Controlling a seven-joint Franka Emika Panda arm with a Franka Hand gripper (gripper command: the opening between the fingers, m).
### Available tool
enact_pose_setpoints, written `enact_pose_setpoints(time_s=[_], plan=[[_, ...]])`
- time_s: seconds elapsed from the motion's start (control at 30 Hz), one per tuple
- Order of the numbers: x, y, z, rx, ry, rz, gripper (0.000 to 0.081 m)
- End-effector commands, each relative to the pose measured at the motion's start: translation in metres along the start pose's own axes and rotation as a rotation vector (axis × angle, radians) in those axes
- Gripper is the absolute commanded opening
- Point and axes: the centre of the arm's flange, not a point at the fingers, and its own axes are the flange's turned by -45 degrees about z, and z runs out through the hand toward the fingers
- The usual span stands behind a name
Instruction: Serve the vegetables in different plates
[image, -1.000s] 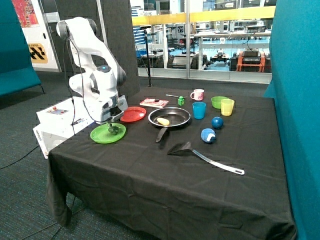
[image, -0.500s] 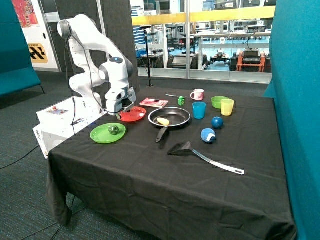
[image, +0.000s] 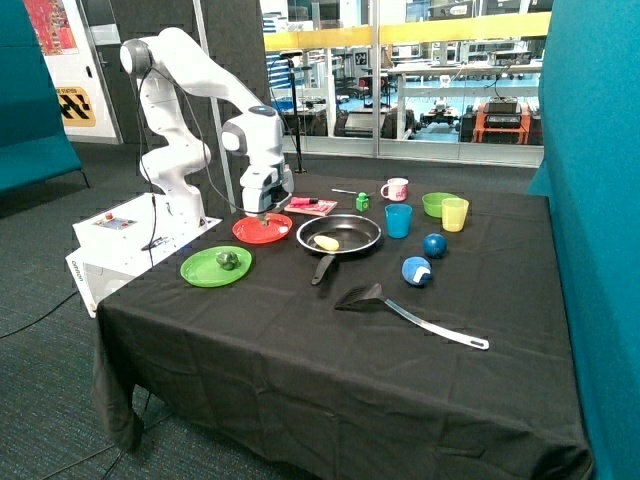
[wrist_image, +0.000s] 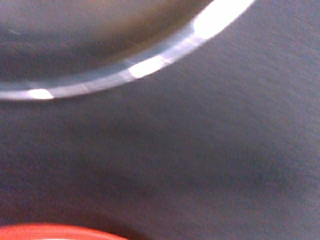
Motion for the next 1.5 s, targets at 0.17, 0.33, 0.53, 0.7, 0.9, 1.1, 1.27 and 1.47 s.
enact_pose_setpoints(time_s=[0.17,0.33,0.53,0.7,0.9,1.1,1.27,1.47], plan=[[0.040,-0.081,0.000,0.0044,-0.0032,0.050,0.0260],[0.049,-0.100,0.001,0.0043,-0.0034,0.136,0.0297],[0.060,-0.106,0.002,0.0041,-0.0037,0.268,0.0461],[0.069,-0.098,0.003,0.0040,-0.0039,0.335,0.0554],[0.075,-0.084,0.011,0.0039,-0.0039,0.353,0.0706],[0.081,-0.071,0.016,0.0039,-0.0039,0.366,0.0799],[0.089,-0.063,0.018,0.0039,-0.0039,0.365,0.0808],[0.097,-0.056,0.020,0.0039,-0.0039,0.359,0.0778]])
